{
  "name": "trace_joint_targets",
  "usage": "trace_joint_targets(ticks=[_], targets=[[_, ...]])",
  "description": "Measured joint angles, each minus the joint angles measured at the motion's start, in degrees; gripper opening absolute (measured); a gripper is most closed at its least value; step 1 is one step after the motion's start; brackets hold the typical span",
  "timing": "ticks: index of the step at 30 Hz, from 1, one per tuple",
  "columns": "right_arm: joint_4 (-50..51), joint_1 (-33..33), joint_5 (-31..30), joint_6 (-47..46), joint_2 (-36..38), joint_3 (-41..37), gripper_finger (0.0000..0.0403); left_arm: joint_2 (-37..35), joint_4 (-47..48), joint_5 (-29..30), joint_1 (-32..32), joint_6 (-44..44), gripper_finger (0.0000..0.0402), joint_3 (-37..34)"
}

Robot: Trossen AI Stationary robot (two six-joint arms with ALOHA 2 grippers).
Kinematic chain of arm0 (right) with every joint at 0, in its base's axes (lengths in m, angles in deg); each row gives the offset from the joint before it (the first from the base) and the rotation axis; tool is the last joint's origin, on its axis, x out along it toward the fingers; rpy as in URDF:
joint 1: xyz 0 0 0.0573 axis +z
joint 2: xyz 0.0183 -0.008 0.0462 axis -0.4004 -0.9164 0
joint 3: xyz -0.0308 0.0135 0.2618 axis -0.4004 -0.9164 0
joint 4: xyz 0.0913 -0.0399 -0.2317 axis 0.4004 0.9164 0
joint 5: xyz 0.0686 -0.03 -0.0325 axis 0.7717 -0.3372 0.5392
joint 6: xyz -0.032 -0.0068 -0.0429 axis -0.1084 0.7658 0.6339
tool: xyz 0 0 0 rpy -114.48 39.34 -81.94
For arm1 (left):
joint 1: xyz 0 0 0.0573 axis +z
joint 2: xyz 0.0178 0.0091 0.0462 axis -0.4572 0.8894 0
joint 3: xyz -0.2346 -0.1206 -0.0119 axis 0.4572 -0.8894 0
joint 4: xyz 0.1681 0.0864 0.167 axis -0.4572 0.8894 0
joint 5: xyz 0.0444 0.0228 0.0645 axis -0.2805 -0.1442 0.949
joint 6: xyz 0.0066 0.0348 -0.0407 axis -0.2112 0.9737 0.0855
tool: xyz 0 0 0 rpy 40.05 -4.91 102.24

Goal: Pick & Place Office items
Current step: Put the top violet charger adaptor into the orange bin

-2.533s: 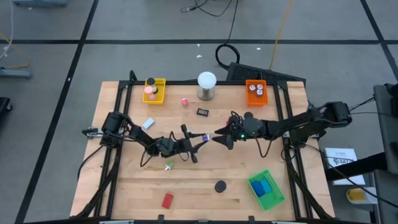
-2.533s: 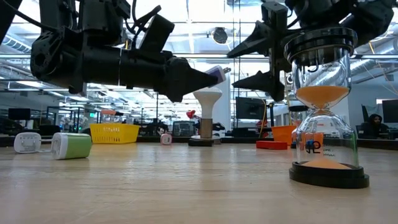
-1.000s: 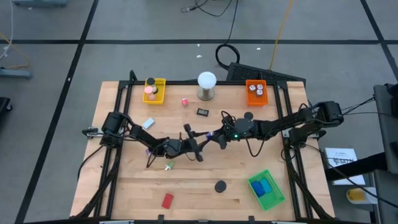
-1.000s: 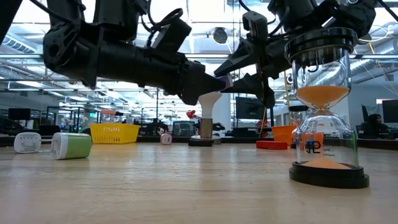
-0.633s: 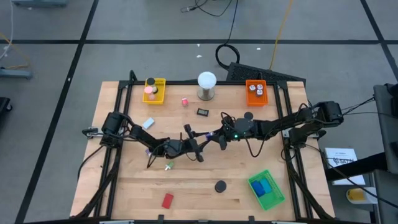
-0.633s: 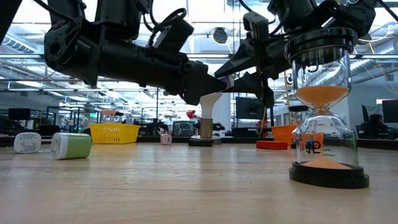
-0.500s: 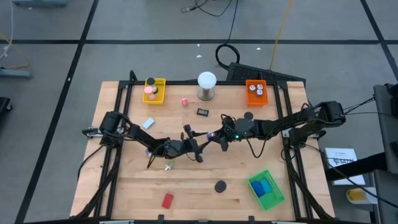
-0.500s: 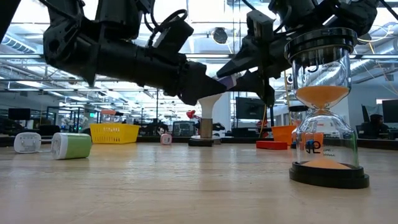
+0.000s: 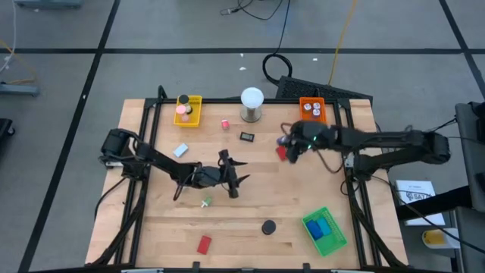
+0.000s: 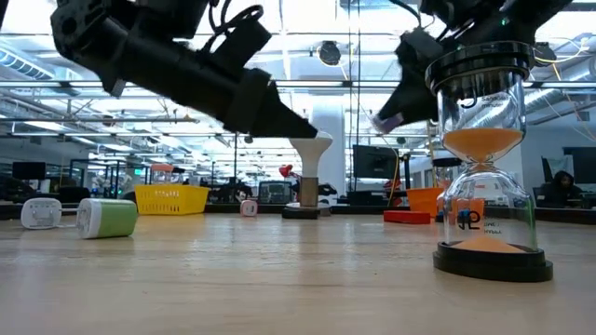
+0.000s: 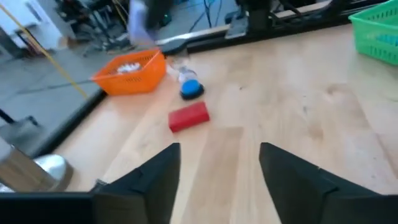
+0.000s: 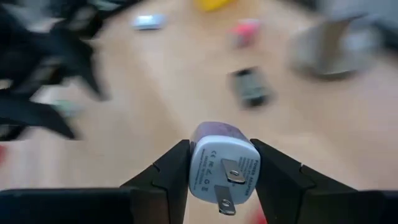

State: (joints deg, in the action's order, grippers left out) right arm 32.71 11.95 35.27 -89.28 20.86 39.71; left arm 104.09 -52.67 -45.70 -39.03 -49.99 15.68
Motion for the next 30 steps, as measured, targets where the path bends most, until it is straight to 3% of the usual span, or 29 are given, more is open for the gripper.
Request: trace_joint_targets(ticks=[7, 16, 22, 30], targets=[[23.95, -13.68, -9.35, 2.37, 1.31, 13.99, 0.0140, 0.14, -0.20, -0.39, 0.89, -2.57, 0.0132, -2.12], [30.56, -35.03, 0.29, 0.48, -11.87, 18.51, 0.0141, 0.14, -0.11, -1.23, 0.93, -2.81, 0.0067, -2.14], [30.09, -39.47, -0.03, 1.33, -19.86, 18.51, 0.0141, 0.14, -0.02, -1.36, 0.93, -2.79, 0.0044, -2.14], [26.11, -40.35, -0.05, 1.44, -26.36, 18.51, 0.0141, 0.14, 0.00, -1.34, 0.93, -2.82, 0.0025, -2.14]])
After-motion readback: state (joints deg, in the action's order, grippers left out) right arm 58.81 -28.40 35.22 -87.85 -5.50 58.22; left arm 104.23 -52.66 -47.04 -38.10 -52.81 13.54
